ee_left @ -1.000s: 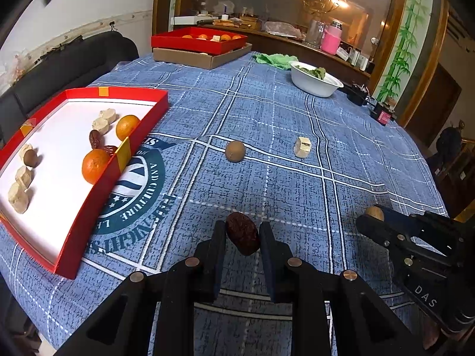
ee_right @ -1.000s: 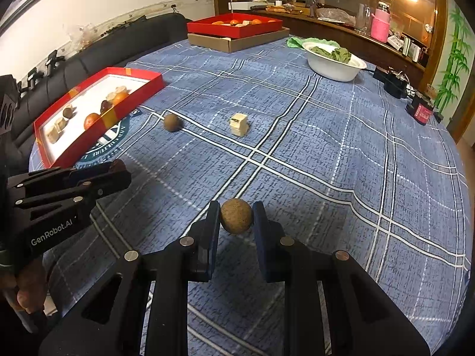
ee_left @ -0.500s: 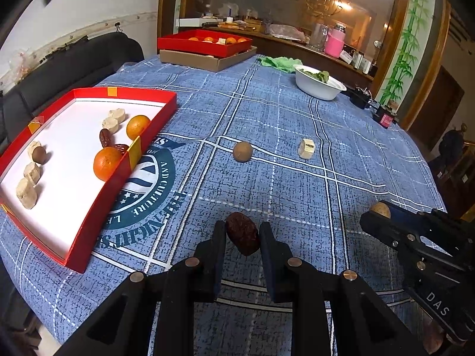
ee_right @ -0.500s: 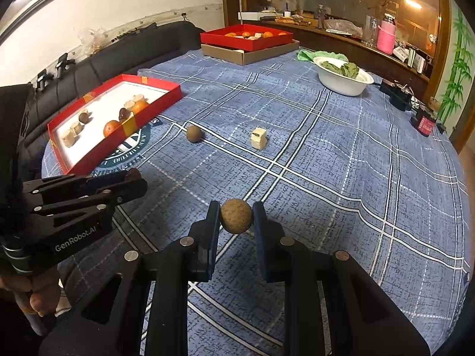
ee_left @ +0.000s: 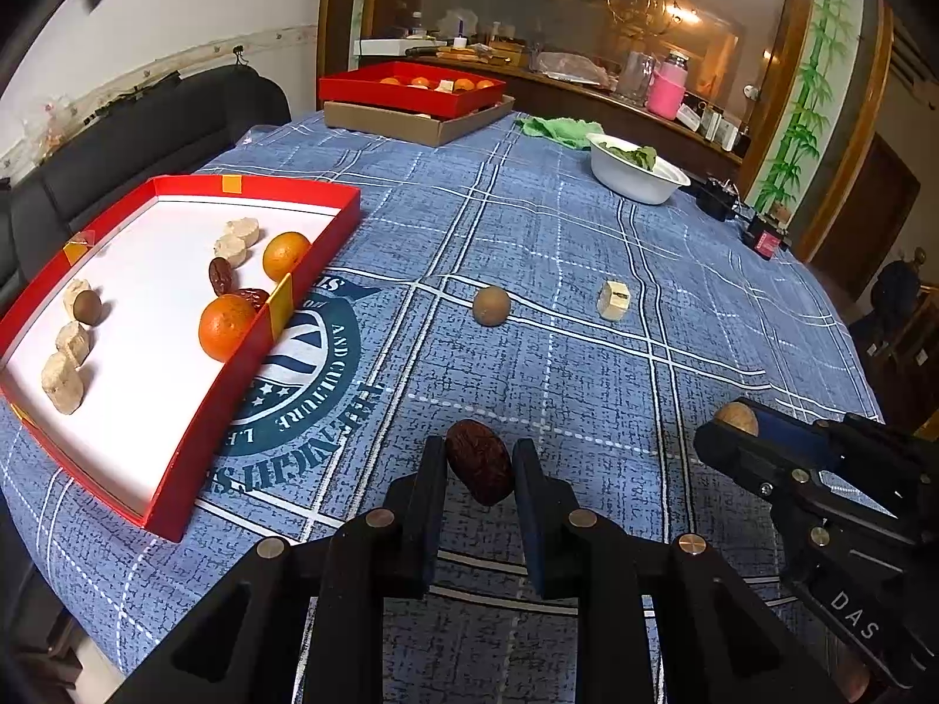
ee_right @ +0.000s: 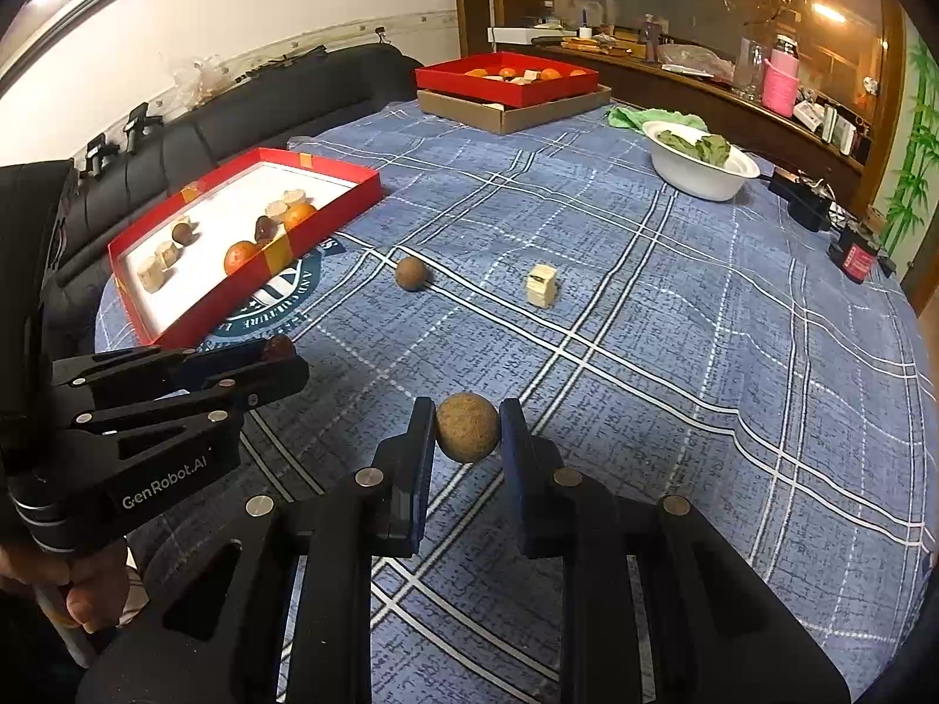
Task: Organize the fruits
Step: 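Carry the brown fruit and red date toward the red tray with both grippers, then lower the brown fruit and date into the tray and open both grippers, then grasp a beige cube with the right gripper while the left grasps a brown round fruit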
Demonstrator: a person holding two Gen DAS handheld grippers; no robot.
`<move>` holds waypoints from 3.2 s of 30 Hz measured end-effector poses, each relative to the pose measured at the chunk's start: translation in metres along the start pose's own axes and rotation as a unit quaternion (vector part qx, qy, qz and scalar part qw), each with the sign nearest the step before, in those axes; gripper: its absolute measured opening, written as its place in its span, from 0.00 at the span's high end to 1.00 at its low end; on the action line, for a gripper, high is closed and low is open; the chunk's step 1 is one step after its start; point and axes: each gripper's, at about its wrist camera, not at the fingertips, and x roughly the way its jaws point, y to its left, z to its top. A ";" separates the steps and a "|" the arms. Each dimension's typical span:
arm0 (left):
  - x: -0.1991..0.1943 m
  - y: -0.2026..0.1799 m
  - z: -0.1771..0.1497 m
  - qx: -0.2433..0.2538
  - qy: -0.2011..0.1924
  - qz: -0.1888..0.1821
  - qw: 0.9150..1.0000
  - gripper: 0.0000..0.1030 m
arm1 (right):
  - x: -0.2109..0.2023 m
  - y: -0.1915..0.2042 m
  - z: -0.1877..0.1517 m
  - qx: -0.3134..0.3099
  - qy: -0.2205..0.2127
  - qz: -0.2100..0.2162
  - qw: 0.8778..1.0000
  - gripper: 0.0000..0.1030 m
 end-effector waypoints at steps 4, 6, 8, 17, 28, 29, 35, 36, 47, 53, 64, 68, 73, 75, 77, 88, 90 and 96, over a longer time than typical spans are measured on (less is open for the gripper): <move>0.000 0.002 0.001 -0.002 0.000 0.001 1.000 0.79 | 0.002 0.004 0.002 -0.004 0.000 0.003 1.000 0.80; -0.002 0.004 0.002 -0.003 -0.002 0.001 1.000 0.79 | 0.003 0.005 0.003 -0.005 0.001 0.005 1.000 0.80; -0.004 0.006 0.003 -0.006 -0.005 0.001 1.000 0.79 | 0.004 0.007 0.004 -0.008 0.001 0.006 1.000 0.80; -0.017 0.022 0.008 -0.022 -0.020 0.005 1.000 0.79 | 0.009 0.020 0.013 -0.020 0.000 0.013 1.000 0.80; -0.040 0.065 0.023 -0.059 -0.055 0.030 0.996 0.79 | 0.016 0.045 0.028 -0.041 -0.003 0.028 0.999 0.80; -0.042 0.072 0.025 -0.064 -0.059 0.035 0.996 0.79 | 0.017 0.049 0.031 -0.044 -0.005 0.032 0.999 0.80; -0.048 0.118 0.040 -0.097 -0.077 0.082 0.989 0.79 | 0.026 0.082 0.061 -0.060 -0.026 0.063 0.996 0.79; -0.047 0.125 0.043 -0.100 -0.078 0.089 0.988 0.79 | 0.029 0.088 0.066 -0.063 -0.029 0.069 0.995 0.79; -0.014 0.193 0.081 -0.134 -0.070 0.177 0.973 0.79 | 0.102 0.145 0.125 -0.068 -0.016 0.119 0.990 0.79; 0.001 0.212 0.092 -0.150 -0.063 0.191 0.968 0.79 | 0.136 0.162 0.140 -0.070 0.000 0.121 0.990 0.79; 0.012 0.243 0.092 -0.220 -0.026 0.209 0.953 0.38 | 0.168 0.167 0.151 -0.068 0.033 0.112 0.991 0.46; -0.003 0.248 0.085 -0.252 -0.032 0.217 0.943 0.30 | 0.149 0.160 0.148 -0.063 0.012 0.103 0.993 0.30; -0.034 0.230 0.074 -0.276 -0.069 0.193 0.939 0.30 | 0.100 0.130 0.133 -0.054 -0.028 0.089 0.994 0.30; -0.044 0.206 0.072 -0.249 -0.090 0.180 0.947 0.30 | 0.080 0.108 0.123 -0.043 -0.045 0.083 0.995 0.30; -0.049 0.182 0.071 -0.219 -0.101 0.162 0.957 0.30 | 0.062 0.080 0.111 -0.025 -0.059 0.065 0.996 0.30; -0.002 0.035 0.052 -0.030 -0.050 0.047 0.997 0.30 | 0.081 -0.049 0.053 0.073 0.019 -0.037 0.996 0.40; 0.006 0.029 0.051 -0.024 -0.039 0.047 0.998 0.30 | 0.089 -0.047 0.057 0.067 0.020 -0.034 0.997 0.42; 0.034 0.006 0.060 0.001 -0.022 0.033 0.999 0.45 | 0.109 -0.047 0.069 0.056 0.039 -0.050 0.996 0.88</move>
